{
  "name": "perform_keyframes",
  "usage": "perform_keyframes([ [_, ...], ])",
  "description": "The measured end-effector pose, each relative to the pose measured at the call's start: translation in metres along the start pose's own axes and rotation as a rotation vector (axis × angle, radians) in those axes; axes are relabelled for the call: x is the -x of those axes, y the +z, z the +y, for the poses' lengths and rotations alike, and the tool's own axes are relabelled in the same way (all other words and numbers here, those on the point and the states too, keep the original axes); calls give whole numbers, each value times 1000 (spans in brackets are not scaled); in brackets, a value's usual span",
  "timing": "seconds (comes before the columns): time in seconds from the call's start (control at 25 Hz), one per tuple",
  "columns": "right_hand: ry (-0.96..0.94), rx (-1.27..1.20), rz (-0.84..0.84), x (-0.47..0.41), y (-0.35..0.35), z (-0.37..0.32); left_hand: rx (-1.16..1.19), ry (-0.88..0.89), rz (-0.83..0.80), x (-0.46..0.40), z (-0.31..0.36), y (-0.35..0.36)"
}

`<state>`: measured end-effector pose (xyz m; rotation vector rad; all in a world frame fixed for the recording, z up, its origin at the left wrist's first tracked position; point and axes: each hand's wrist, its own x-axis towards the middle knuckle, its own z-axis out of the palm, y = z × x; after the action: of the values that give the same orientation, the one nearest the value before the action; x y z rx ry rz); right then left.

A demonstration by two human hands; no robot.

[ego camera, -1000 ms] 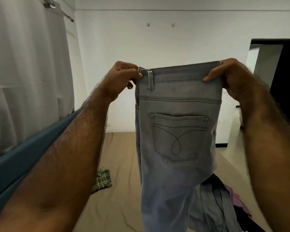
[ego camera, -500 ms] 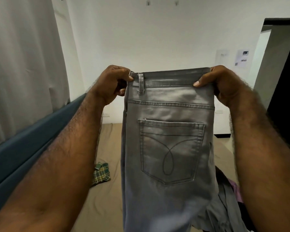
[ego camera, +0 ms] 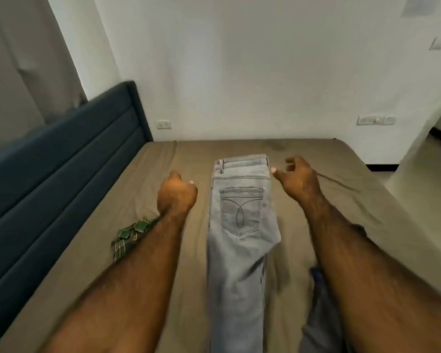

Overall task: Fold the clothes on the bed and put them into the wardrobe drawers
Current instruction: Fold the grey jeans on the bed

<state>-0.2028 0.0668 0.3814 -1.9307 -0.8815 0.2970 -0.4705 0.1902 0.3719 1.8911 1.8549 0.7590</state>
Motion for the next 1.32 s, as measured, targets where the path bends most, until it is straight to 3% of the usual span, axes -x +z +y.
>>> perform_keyframes([
  [0.16, 347, 237, -363, 71, 120, 208, -268, -265, -435, 80, -166, 177],
  [0.28, 563, 331, -585, 181, 182, 323, -364, -406, -767, 168, -272, 258],
  [0.36, 659, 379, -639, 248, 204, 367, -344, -436, -880, 221, -318, 284],
  [0.44, 748, 345, -603, 303, 212, 388, -323, -431, -897, 263, -348, 295],
  [0.56, 750, 320, -503, 361, 217, 408, -299, -409, -817, 300, -383, 301],
  [0.64, 850, 266, -428, 410, 216, 420, -287, -409, -753, 332, -415, 299],
  [0.76, 910, 139, -413, 454, 213, 436, -246, -288, -670, 365, -435, 297],
  [0.84, 897, 3, -383, 491, 206, 444, -67, -234, -580, 389, -453, 291],
  [0.96, 898, -152, -333, 522, 193, 444, 229, -327, -490, 404, -477, 294],
  [1.04, 886, -239, -315, 534, 189, 446, 380, -449, -558, 412, -480, 290],
  [1.12, 874, -339, -330, 541, 190, 447, 550, -585, -733, 415, -480, 283],
  [1.24, 875, -373, -419, 556, 191, 450, 619, -568, -957, 430, -490, 273],
  [1.32, 882, -391, -385, 560, 190, 443, 609, -586, -941, 437, -497, 271],
])
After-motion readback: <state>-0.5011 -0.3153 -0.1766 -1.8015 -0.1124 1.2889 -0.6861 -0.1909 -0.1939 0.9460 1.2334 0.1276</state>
